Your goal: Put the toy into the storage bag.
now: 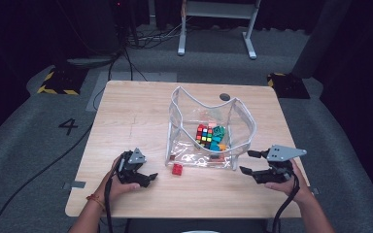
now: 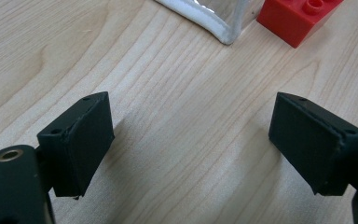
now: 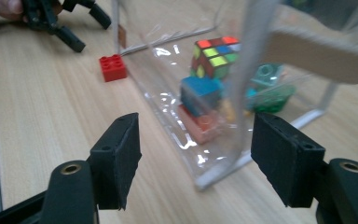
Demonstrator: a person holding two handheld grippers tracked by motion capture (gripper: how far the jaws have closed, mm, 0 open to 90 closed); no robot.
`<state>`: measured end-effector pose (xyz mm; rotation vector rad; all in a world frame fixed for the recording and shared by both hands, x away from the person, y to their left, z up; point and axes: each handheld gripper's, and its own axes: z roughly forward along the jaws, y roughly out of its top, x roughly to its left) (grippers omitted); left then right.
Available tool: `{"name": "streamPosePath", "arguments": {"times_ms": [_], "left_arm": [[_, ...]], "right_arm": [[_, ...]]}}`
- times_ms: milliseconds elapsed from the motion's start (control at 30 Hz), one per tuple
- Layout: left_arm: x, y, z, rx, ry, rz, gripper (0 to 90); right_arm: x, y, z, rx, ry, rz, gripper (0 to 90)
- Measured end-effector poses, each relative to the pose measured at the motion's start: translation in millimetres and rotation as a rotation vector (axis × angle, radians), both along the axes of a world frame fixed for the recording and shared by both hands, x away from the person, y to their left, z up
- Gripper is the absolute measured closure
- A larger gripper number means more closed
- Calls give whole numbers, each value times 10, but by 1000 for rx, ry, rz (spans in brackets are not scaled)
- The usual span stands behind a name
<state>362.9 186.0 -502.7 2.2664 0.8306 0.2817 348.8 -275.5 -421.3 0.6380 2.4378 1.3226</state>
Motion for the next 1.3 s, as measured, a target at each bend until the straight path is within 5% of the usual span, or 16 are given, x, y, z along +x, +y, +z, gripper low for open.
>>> {"name": "streamPosePath", "arguments": {"times_ms": [200,567,733,767,967,1233,1300], "left_arm": [[-1,0,0,0,0,0,139],[0,0,0,0,0,0,140],[0,0,0,0,0,0,140],[0,0,0,0,0,0,140],[0,0,0,0,0,-1,140],[0,0,0,0,0,-1,141],[1,2,2,2,-1,-3,141]], "right_arm": [[-1,202,-150,-28,15,-7,343],[-47,523,-429,-18,79,98,334],[-58,837,-579,-73,131,149,329],[-32,885,-610,-71,95,186,329],[-21,1288,-713,-130,89,238,320],[52,1618,-763,-145,83,220,316],[120,1704,-798,-142,35,243,316]]}}
